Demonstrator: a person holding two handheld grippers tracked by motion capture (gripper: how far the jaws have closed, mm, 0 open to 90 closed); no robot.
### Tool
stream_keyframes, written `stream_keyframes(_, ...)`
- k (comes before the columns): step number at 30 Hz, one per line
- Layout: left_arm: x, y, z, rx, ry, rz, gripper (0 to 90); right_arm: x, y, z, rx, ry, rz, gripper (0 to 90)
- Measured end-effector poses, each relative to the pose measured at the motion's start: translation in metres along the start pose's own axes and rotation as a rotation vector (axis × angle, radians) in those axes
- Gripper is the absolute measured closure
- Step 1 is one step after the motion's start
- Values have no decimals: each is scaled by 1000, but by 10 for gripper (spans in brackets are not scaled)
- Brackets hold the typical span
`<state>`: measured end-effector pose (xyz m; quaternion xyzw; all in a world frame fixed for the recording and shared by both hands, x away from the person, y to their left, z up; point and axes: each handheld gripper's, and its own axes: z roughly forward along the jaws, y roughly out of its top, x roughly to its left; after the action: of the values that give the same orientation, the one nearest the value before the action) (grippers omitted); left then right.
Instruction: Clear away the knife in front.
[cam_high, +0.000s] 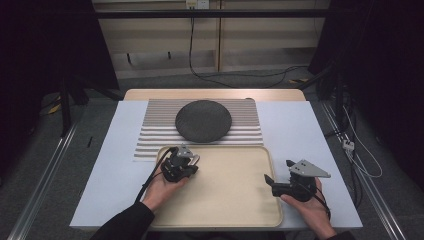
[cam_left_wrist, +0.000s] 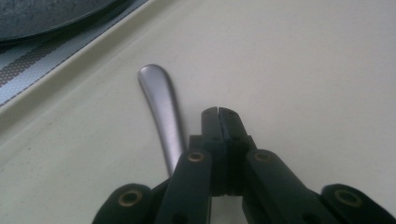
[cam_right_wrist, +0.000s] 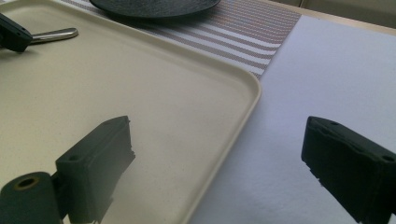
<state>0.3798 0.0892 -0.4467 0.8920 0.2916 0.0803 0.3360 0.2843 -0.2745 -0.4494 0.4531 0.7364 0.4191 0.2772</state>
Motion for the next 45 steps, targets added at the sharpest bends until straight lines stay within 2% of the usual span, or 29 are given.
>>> stream_keyframes(2, 1, 0, -1, 8, 32, -11, 900, 0, 0, 1, 1, 4, 2, 87)
stream_keyframes(3, 5, -1, -2, 12, 1, -6, 900, 1, 1, 2, 1, 4, 3, 87)
stream_keyframes(5, 8, -2, -2, 6, -13, -13, 900, 2, 1, 3, 4, 5, 2, 87)
stream_keyframes(8, 9, -2, -3, 21, -6, 36, 900, 2, 1, 4, 7, 3, -4, 87)
stream_keyframes(10, 9, -1, -4, 38, 2, 11, 900, 2, 0, 2, 6, 1, 0, 87)
stream_keyframes(12, 10, 1, -4, 54, 0, 5, 900, 1, 0, 0, 3, -3, 1, 87)
stream_keyframes(14, 12, 0, -5, 60, -2, -15, 900, 0, -1, -1, 1, -5, 1, 87)
stream_keyframes(16, 13, 0, -6, 63, -3, -11, 900, 1, -1, -2, -1, -4, -1, 87)
stream_keyframes(17, 14, -1, -6, 57, -3, -25, 900, 1, -1, -2, -2, -3, -4, 87)
stream_keyframes(19, 14, -1, -7, 64, -4, -15, 900, 2, -1, -2, 0, 0, -5, 87)
stream_keyframes(22, 15, -3, -8, 56, -5, -22, 900, 2, 0, -2, 0, -1, -12, 87)
stream_keyframes(34, 20, -6, -13, 78, 6, -31, 900, 3, 0, -1, 3, 1, -13, 87)
stream_keyframes(40, 24, -8, -16, 79, 2, -44, 900, 2, 0, -1, 2, 0, -12, 87)
stream_keyframes(42, 25, -9, -17, 77, 5, -64, 900, 3, 0, -1, 2, 2, -14, 87)
stream_keyframes(43, 25, -10, -18, 82, 17, -69, 900, 3, 0, -1, 3, 1, -14, 87)
stream_keyframes(44, 26, -10, -19, 86, 10, -78, 900, 3, 0, 0, 2, 2, -15, 87)
stream_keyframes(45, 27, -11, -20, 90, 26, -76, 900, 3, 0, 0, 2, 3, -15, 87)
